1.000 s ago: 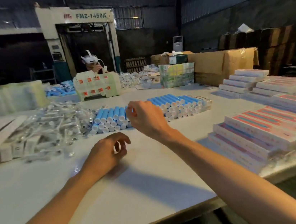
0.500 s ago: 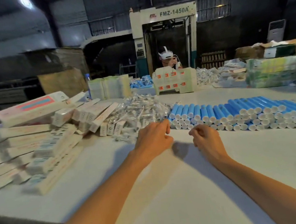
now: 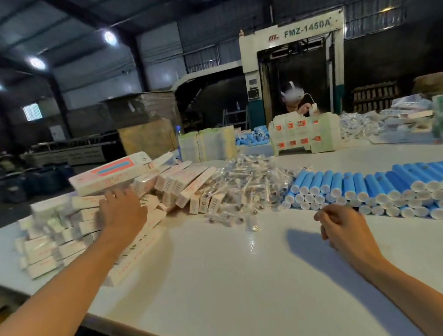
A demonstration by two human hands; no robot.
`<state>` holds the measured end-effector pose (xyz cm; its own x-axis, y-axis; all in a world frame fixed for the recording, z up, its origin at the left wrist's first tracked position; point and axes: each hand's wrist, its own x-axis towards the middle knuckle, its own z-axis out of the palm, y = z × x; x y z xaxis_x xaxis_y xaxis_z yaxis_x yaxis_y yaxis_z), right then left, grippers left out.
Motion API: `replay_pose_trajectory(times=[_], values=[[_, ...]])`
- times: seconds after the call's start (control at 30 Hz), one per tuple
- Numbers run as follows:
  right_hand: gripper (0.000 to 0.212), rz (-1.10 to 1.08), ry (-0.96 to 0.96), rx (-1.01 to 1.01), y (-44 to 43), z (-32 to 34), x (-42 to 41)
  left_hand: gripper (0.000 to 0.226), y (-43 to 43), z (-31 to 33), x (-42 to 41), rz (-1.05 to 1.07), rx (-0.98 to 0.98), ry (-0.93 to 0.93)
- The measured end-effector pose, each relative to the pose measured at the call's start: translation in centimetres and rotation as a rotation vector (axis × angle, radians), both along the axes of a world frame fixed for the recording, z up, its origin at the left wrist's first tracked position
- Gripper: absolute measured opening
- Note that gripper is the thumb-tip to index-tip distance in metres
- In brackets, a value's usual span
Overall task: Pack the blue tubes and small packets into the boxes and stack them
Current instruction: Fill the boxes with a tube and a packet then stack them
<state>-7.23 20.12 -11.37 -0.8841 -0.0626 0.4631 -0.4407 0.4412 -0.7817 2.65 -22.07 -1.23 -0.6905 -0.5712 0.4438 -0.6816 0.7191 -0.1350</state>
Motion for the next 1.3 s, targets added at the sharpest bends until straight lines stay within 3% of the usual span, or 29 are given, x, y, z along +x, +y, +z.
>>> replay_pose_trajectory(times=[0.17, 0.3, 0.43, 0.57, 0.63, 0.67, 0.73, 0.8, 0.93, 1.07, 1.3], values=[[0.021, 0.011, -0.001, 0.008, 0.0, 0.4, 0.6, 0.067, -1.1, -0.4, 0.2, -0.024, 0.114, -0.112], [0.022, 0.032, 0.0, 0.007, 0.0, 0.6, 0.8, 0.058, -1.6, 0.0, 0.4, -0.09, 0.138, -0.082], [0.021, 0.048, 0.003, 0.021, -0.1, 0.7, 0.9, 0.101, -1.0, 0.7, 1.0, -0.156, 0.198, -0.08], [0.021, 0.045, 0.002, 0.048, -0.3, 0.7, 1.0, 0.126, 1.6, 1.0, 1.5, -0.355, 0.399, -0.027], [0.021, 0.041, 0.004, 0.063, -0.3, 0.7, 1.0, 0.117, 3.7, 1.0, 1.3, -0.484, 0.529, -0.001], [0.022, 0.038, 0.003, 0.073, -0.4, 0.8, 1.1, 0.101, 4.8, 0.9, 0.9, -0.532, 0.623, 0.01], [0.021, 0.032, -0.002, 0.081, -0.4, 0.8, 1.2, 0.073, 7.6, 0.4, 0.0, -0.624, 0.97, 0.027], [0.021, 0.014, 0.001, 0.079, -0.5, 0.9, 1.2, 0.062, 10.5, -0.5, -1.3, -0.757, 1.248, 0.037], [0.018, -0.082, 0.006, 0.079, -0.4, 1.7, 0.4, 0.048, 15.9, -2.5, -4.4, -0.923, 1.559, 0.15], [0.017, -0.246, -0.008, 0.075, 0.9, 4.0, -2.6, 0.052, 20.4, -3.9, -6.6, -0.988, 1.735, 0.234], [0.032, -0.447, 0.007, 0.401, 3.6, 6.4, -8.2, 0.04, 24.3, -7.2, -7.1, -0.969, 1.786, 0.34]])
